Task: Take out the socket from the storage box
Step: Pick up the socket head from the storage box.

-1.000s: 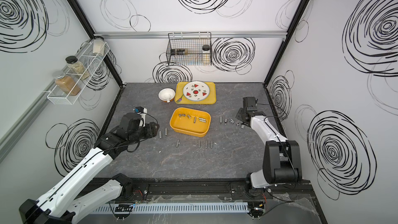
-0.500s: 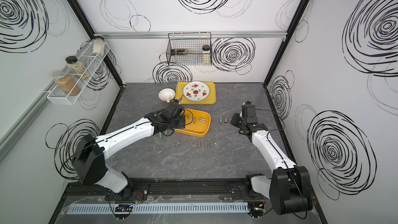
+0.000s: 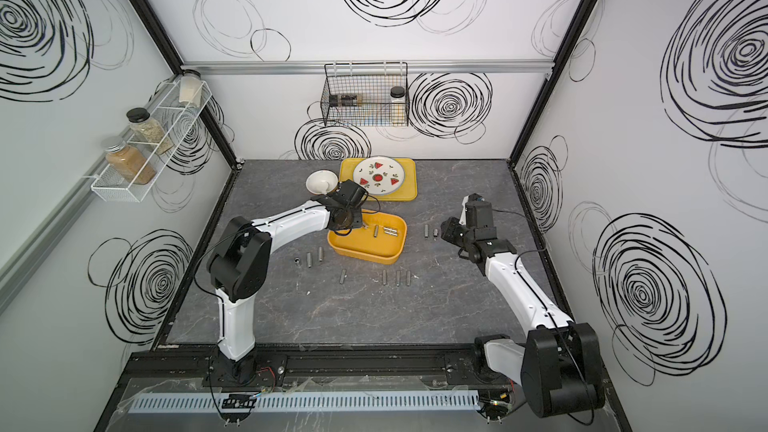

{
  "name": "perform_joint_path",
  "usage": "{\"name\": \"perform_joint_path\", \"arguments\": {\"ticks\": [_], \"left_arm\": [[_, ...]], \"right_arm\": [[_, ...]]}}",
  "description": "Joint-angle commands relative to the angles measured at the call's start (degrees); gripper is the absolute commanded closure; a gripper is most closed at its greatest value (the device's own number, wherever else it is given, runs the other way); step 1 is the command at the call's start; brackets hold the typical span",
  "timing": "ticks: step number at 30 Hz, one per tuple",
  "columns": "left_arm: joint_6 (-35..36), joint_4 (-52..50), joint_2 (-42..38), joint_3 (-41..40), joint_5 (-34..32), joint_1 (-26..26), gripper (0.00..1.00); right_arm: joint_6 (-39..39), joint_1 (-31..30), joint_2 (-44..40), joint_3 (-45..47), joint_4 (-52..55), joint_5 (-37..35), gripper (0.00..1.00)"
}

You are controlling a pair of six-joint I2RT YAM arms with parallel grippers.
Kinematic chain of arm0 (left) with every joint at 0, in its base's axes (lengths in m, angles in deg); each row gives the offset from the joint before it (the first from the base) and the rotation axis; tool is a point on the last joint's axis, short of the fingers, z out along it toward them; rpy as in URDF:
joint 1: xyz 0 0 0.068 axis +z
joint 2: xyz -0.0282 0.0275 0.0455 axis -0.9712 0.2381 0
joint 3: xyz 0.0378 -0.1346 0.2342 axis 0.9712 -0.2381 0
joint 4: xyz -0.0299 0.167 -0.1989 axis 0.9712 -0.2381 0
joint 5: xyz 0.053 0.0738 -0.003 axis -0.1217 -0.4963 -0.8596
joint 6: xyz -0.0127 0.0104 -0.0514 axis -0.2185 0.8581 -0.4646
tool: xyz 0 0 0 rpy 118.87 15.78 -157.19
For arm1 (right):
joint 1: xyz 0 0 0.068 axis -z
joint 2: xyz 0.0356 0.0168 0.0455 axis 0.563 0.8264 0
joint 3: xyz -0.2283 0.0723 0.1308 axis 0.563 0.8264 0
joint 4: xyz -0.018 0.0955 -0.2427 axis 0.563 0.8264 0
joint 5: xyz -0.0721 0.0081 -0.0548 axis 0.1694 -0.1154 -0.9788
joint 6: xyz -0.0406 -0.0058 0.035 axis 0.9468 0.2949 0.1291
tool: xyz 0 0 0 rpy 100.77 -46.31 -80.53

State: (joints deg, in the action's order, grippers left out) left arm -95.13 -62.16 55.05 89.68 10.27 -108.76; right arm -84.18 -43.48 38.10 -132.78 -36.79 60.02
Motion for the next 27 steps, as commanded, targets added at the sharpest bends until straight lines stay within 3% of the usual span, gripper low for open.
{"name": "perform_joint_path", "arguments": {"ticks": [1, 27], "left_arm": [[-1.3, -1.6, 2.7, 2.2, -2.3, -0.1, 0.57], [-1.5, 0.9, 6.4, 2.6, -3.4, 2.9, 0.61]], "right_arm": [[-0.7, -0.4, 0.5, 0.5, -1.1, 0.7, 0.65], [-0.6, -0.9, 3.5, 0.4, -1.7, 1.1, 0.65]]}}
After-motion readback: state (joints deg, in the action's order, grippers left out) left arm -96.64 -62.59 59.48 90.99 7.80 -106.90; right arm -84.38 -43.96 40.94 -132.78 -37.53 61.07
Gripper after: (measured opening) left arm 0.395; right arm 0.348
